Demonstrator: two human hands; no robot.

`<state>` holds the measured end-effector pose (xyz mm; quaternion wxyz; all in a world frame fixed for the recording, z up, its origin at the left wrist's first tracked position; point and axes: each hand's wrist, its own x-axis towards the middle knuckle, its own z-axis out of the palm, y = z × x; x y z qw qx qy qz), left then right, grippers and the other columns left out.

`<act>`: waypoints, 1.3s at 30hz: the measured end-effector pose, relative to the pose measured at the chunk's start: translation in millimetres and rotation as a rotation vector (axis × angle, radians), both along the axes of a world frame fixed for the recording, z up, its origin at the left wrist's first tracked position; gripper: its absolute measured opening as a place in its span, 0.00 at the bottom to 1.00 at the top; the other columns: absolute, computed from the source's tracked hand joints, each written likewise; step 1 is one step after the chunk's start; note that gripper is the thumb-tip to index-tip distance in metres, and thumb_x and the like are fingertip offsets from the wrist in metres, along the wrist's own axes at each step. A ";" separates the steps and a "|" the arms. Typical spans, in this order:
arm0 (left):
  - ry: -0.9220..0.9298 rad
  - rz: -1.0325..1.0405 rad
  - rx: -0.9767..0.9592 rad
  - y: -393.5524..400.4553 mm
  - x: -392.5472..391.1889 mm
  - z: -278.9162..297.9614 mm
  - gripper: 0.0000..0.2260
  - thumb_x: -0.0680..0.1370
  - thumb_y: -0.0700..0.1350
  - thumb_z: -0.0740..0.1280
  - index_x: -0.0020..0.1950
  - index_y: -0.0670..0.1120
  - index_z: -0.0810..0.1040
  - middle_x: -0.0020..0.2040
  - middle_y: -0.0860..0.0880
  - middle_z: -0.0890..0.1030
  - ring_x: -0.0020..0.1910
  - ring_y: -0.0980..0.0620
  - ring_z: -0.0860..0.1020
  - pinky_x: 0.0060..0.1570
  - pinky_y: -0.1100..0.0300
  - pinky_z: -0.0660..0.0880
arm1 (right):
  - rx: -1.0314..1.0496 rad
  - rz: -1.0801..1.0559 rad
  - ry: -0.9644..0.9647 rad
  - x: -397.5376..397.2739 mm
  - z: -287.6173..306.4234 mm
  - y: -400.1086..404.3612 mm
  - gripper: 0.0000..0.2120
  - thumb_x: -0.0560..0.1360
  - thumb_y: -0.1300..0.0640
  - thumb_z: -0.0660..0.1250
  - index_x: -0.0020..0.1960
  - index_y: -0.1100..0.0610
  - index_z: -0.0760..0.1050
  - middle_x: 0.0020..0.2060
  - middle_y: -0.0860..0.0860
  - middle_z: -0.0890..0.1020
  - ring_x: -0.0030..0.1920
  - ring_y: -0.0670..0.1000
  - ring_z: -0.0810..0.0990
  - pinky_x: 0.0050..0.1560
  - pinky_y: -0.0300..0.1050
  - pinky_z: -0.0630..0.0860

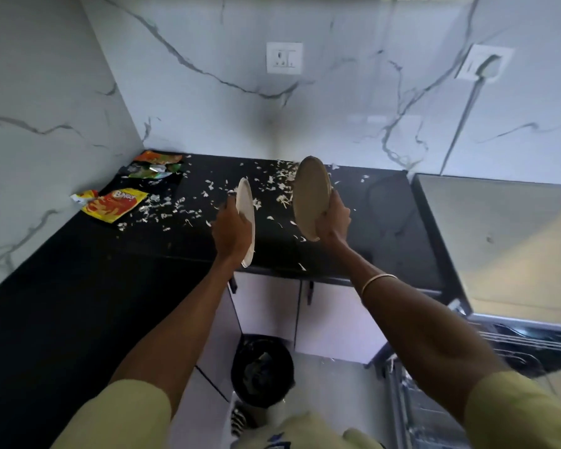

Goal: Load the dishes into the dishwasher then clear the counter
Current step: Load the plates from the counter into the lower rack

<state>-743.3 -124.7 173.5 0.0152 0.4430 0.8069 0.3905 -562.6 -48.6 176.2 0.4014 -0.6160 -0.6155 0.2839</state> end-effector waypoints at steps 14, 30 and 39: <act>0.016 -0.012 -0.046 -194.5 147.2 -13.0 0.11 0.79 0.38 0.62 0.61 0.41 0.72 0.59 0.41 0.79 0.58 0.39 0.77 0.54 0.44 0.75 | -0.044 0.016 -0.012 171.3 -25.0 -203.7 0.16 0.80 0.60 0.60 0.68 0.57 0.71 0.58 0.59 0.79 0.55 0.60 0.79 0.49 0.52 0.77; -0.053 -0.323 -0.282 -401.5 329.2 -93.5 0.11 0.79 0.39 0.60 0.61 0.39 0.71 0.56 0.38 0.78 0.54 0.36 0.77 0.51 0.45 0.75 | -0.283 -0.241 -0.149 355.7 -96.1 -480.7 0.27 0.72 0.68 0.61 0.69 0.55 0.69 0.55 0.61 0.81 0.54 0.64 0.79 0.53 0.58 0.77; -0.134 -0.387 -0.393 -466.6 464.8 -117.2 0.14 0.80 0.40 0.62 0.65 0.39 0.73 0.58 0.38 0.80 0.55 0.37 0.79 0.54 0.43 0.77 | -0.354 -0.391 -0.189 503.6 -129.1 -562.3 0.27 0.71 0.68 0.63 0.69 0.56 0.69 0.54 0.62 0.81 0.53 0.66 0.80 0.52 0.62 0.79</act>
